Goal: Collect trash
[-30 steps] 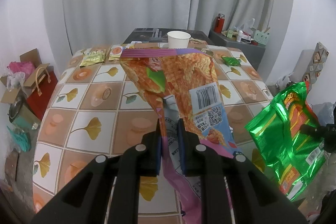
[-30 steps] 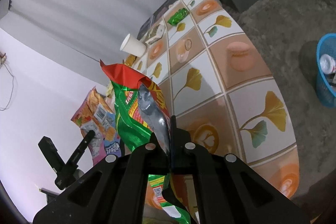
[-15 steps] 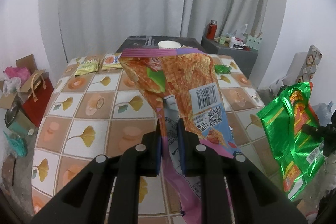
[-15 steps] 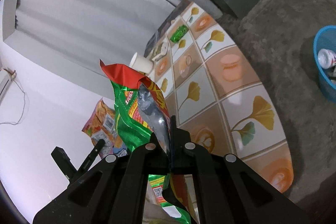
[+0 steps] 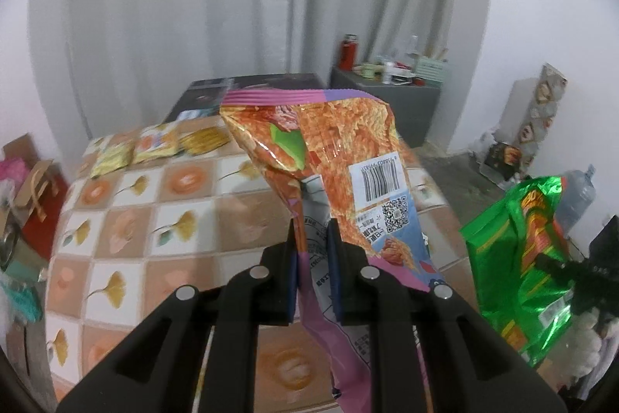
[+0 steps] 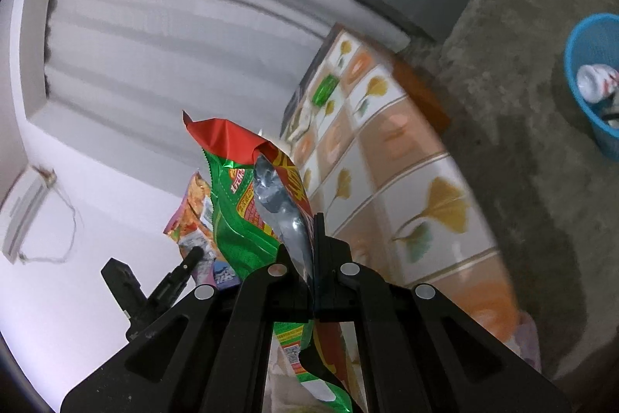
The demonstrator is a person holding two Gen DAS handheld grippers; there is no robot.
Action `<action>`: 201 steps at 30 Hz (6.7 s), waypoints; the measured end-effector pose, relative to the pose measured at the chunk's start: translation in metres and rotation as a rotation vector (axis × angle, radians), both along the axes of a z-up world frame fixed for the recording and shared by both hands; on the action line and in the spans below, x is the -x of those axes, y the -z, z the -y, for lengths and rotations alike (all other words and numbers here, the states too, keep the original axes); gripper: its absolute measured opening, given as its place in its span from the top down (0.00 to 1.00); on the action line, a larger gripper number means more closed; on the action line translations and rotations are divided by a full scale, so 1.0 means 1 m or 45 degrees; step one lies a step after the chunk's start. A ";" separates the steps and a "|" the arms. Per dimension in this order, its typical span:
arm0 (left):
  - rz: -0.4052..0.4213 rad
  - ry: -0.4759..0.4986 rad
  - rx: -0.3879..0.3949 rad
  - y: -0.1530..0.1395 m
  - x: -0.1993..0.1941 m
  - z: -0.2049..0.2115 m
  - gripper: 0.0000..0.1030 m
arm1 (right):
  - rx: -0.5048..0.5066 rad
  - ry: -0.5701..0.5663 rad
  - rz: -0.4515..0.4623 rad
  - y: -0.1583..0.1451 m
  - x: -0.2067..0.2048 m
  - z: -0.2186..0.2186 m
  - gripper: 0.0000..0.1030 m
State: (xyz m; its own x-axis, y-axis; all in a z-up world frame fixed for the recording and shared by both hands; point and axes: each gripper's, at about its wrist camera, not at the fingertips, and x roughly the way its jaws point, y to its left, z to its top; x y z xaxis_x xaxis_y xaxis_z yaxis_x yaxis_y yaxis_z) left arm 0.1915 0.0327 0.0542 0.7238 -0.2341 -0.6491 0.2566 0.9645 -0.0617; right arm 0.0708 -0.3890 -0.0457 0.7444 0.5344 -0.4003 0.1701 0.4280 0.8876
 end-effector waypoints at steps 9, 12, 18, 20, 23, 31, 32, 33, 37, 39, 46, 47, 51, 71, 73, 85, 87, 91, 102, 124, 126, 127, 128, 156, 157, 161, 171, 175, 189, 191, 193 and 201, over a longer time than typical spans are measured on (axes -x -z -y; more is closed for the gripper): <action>-0.107 0.371 0.086 -0.003 -0.032 0.149 0.87 | -0.005 0.410 -0.052 0.021 0.075 0.122 1.00; -0.206 0.504 0.121 0.012 -0.050 0.219 0.87 | 0.024 0.551 -0.125 0.036 0.093 0.156 1.00; -0.468 0.651 0.153 0.069 -0.081 0.332 0.87 | 0.040 0.770 -0.310 0.087 0.105 0.215 1.00; -0.595 0.689 0.170 0.100 -0.090 0.375 0.87 | 0.051 0.803 -0.366 0.105 0.098 0.230 1.00; -0.718 0.714 0.172 0.137 -0.102 0.418 0.87 | 0.033 0.851 -0.438 0.135 0.083 0.249 1.00; -0.922 0.677 0.099 0.226 -0.131 0.512 0.86 | -0.148 0.969 -0.463 0.188 0.063 0.288 0.96; -0.940 0.684 0.087 0.235 -0.133 0.520 0.81 | -0.170 0.975 -0.467 0.192 0.062 0.291 0.95; -0.960 0.684 0.060 0.243 -0.132 0.528 0.68 | -0.207 0.989 -0.481 0.202 0.062 0.295 0.88; -0.967 0.610 -0.005 0.265 -0.140 0.536 0.48 | -0.148 0.999 -0.634 0.229 0.063 0.302 0.62; -0.977 0.615 0.002 0.263 -0.140 0.532 0.47 | -0.110 0.999 -0.653 0.227 0.072 0.300 0.62; -0.877 0.670 0.067 0.207 -0.132 0.504 0.47 | 0.087 1.052 -0.609 0.185 0.119 0.281 0.58; -0.849 0.699 0.082 0.190 -0.128 0.496 0.47 | 0.138 1.048 -0.592 0.169 0.128 0.272 0.58; -0.677 0.773 0.153 0.127 -0.106 0.454 0.47 | 0.289 1.003 -0.511 0.127 0.137 0.235 0.51; -0.135 0.084 0.207 -0.011 0.136 0.172 0.05 | 1.265 0.399 0.093 -0.098 0.084 -0.048 0.08; -0.094 0.014 0.124 -0.012 0.153 0.166 0.05 | 1.315 0.315 0.111 -0.104 0.083 -0.072 0.08; -0.062 -0.150 -0.201 0.027 0.222 0.144 0.05 | 1.529 0.098 -0.086 -0.094 0.102 -0.140 0.07; -0.107 -0.160 -0.230 0.034 0.222 0.141 0.05 | 1.516 0.081 -0.130 -0.091 0.103 -0.143 0.07; -0.120 -0.213 -0.218 0.036 0.220 0.130 0.05 | 1.542 0.051 -0.209 -0.080 0.108 -0.150 0.08; -0.153 -0.267 -0.119 0.026 0.215 0.128 0.05 | 1.569 0.126 -0.345 -0.071 0.130 -0.134 0.08; -0.171 -0.244 -0.130 0.025 0.216 0.145 0.05 | 1.568 0.174 -0.340 -0.076 0.132 -0.121 0.08; -0.173 -0.243 -0.130 0.025 0.216 0.145 0.05 | 1.568 0.182 -0.340 -0.078 0.131 -0.119 0.08; -0.171 -0.242 -0.130 0.025 0.216 0.145 0.05 | 1.570 0.187 -0.340 -0.079 0.131 -0.119 0.08; -0.171 -0.240 -0.130 0.025 0.216 0.145 0.05 | 1.570 0.192 -0.340 -0.079 0.131 -0.119 0.08; -0.166 -0.231 -0.137 0.025 0.216 0.147 0.05 | 1.567 0.197 -0.329 -0.082 0.129 -0.117 0.08; -0.166 -0.231 -0.137 0.025 0.216 0.147 0.05 | 1.568 0.197 -0.328 -0.082 0.129 -0.117 0.08; -0.166 -0.231 -0.139 0.024 0.216 0.147 0.05 | 1.567 0.199 -0.330 -0.081 0.129 -0.118 0.08; -0.164 -0.231 -0.138 0.025 0.216 0.146 0.05 | 1.568 0.201 -0.331 -0.081 0.128 -0.119 0.08; -0.165 -0.231 -0.138 0.024 0.216 0.145 0.05 | 1.570 0.201 -0.331 -0.081 0.128 -0.119 0.08; -0.162 -0.232 -0.139 0.024 0.216 0.146 0.05 | 1.570 0.199 -0.328 -0.081 0.128 -0.118 0.08; -0.163 -0.230 -0.140 0.024 0.216 0.146 0.05 | 1.570 0.201 -0.329 -0.080 0.128 -0.119 0.08; -0.161 -0.231 -0.139 0.024 0.217 0.146 0.05 | 1.570 0.201 -0.328 -0.081 0.128 -0.119 0.08; -0.162 -0.232 -0.139 0.024 0.217 0.146 0.05 | 1.571 0.202 -0.328 -0.080 0.127 -0.119 0.08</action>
State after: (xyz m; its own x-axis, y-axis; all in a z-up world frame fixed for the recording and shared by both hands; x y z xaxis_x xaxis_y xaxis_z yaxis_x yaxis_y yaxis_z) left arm -0.0253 -0.1133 0.0303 0.6585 -0.0307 -0.7520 0.0743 0.9969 0.0244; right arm -0.0567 -0.2703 0.0345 0.5925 -0.3828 -0.7088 0.4028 0.9028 -0.1508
